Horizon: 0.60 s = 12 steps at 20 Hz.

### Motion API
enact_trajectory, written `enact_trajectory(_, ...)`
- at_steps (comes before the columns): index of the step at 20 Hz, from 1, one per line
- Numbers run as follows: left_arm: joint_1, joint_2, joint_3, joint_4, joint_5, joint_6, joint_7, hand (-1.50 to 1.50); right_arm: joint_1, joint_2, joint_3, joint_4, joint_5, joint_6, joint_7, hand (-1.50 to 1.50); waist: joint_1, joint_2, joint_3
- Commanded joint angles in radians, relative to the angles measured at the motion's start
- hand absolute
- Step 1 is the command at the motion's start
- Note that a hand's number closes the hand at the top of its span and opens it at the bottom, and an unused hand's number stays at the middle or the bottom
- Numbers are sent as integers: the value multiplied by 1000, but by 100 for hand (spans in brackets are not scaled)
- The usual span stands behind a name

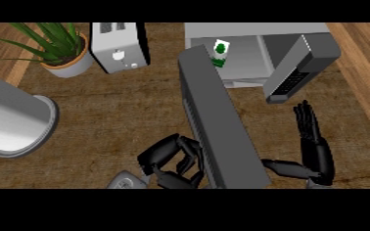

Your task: Pick up the milk, place it into the microwave and close the microwave

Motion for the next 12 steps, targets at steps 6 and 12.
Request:
enact_trajectory(6,-113,-6,-399,141,129,390,4,150,234,-40,17,-437,-111,103,180,-150,3,9,0)
enact_trajectory(12,-235,-6,-494,131,348,610,56,150,245,-89,7,-567,-202,186,248,-150,-48,15,-1)
